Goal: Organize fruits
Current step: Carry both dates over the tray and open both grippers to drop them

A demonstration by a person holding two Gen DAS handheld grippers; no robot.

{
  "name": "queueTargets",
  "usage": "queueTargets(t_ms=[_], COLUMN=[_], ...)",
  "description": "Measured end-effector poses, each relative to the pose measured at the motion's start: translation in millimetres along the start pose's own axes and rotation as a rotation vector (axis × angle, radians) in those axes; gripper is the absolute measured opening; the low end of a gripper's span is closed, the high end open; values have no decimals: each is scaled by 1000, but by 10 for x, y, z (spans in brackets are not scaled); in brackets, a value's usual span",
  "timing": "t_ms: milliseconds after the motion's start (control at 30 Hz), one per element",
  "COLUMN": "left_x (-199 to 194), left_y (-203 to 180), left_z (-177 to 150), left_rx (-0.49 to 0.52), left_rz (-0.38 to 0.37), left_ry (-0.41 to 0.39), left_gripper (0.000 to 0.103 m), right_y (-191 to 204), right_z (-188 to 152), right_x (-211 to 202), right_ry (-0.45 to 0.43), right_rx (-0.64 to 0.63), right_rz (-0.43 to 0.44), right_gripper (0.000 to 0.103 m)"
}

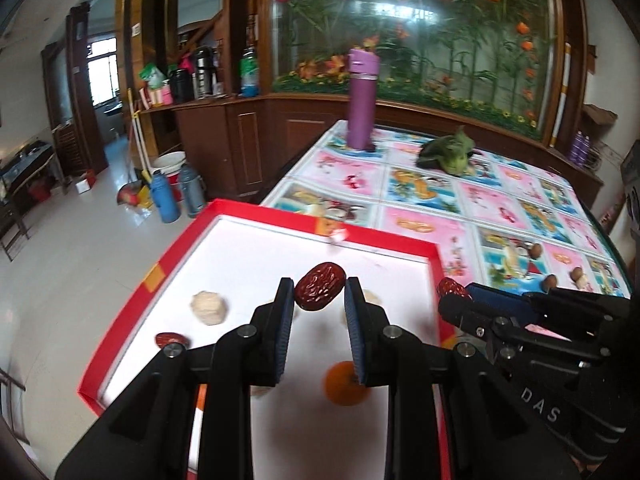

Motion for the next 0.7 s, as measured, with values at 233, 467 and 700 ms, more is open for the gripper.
queueTargets(t_ms=[233,467,700], left_x=[81,175,264], left_y=[108,192,203], left_z=[-41,-115,-216], left_rx=[-7,-17,-19], left_rz=[22,45,52], left_ry=[16,48,85], left_gripper=[28,28,28], right_y=[101,-45,-111], right_z=[-46,-101,-116], right_x=[110,150,267], right_ry=[26,42,61], right_rx=[9,53,79], right_rz=[24,14,23], right_gripper=[18,18,17])
Point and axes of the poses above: each gripper's, at about its wrist camera, not at the fingertips, and x roughly the way its jaws point, y to its left, z to its top, the point moved 7 cm from there along x, roughly the way its jaws point, and after that the axes turned 9 degrees about y, right-handed, at the moved point
